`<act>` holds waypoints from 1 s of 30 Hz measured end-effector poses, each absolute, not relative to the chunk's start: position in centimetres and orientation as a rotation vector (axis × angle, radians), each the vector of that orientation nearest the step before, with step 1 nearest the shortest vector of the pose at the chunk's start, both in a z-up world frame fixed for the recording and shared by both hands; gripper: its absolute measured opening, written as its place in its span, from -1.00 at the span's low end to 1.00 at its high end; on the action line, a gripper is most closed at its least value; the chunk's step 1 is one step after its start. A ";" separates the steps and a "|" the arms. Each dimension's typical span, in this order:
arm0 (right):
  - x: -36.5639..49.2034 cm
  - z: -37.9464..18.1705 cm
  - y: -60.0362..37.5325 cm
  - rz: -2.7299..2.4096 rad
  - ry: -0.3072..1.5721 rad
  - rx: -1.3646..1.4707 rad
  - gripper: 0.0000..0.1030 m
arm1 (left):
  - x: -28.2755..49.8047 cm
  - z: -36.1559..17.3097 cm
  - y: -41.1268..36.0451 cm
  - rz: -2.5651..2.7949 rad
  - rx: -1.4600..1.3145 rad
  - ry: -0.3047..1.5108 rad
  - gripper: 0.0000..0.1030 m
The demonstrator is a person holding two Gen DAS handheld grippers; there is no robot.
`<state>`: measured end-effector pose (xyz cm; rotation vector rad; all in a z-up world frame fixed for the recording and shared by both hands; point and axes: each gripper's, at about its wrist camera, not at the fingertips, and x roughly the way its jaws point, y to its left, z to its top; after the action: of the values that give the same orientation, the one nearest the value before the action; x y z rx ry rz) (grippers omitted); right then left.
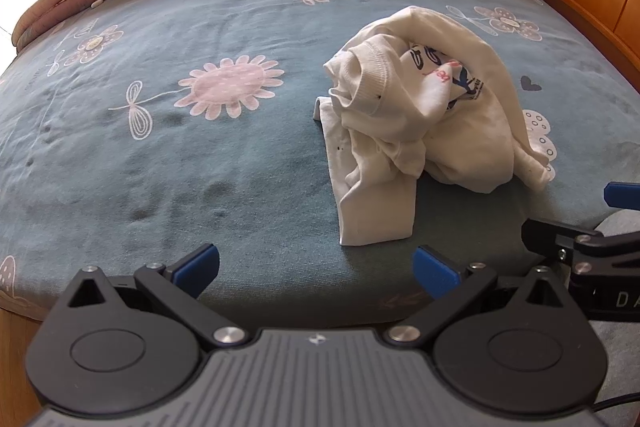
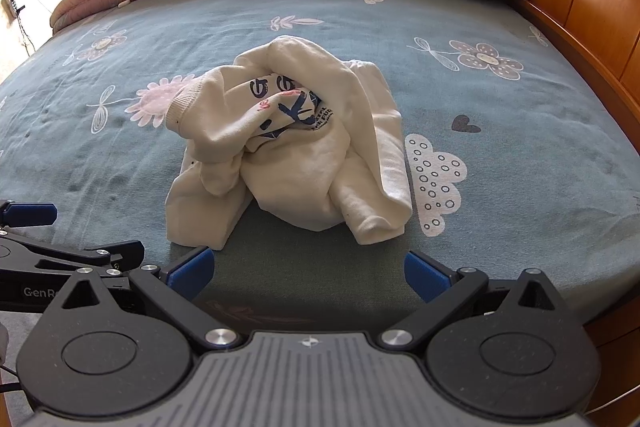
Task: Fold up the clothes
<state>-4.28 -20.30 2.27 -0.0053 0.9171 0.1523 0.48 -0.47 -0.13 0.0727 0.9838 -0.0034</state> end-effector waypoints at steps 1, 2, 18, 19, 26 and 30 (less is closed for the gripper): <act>-4.2 2.2 -20.3 0.152 0.919 -0.005 1.00 | 0.6 -0.2 -0.5 -0.004 0.073 0.986 0.99; -4.1 2.2 -20.3 0.151 0.922 -0.004 1.00 | 0.7 -0.2 -0.5 -0.005 0.073 0.988 0.99; -0.5 1.4 -22.2 0.101 0.938 0.017 1.00 | 4.1 -1.1 -0.7 -0.019 0.075 1.009 0.99; -0.2 1.4 -22.5 0.091 0.934 0.019 1.00 | 4.4 -1.2 -0.7 -0.022 0.075 1.009 0.99; 2.9 1.2 -24.5 0.019 0.925 0.029 1.00 | 6.6 -2.2 -1.5 -0.046 0.089 1.032 0.99; 4.4 1.0 -25.3 -0.003 0.930 0.044 1.00 | 8.0 -3.3 -1.7 -0.057 0.094 1.057 0.99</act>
<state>4.38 -25.27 0.95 0.0442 0.9300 -0.0031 7.99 -1.72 -3.25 0.0936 1.0573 -0.0572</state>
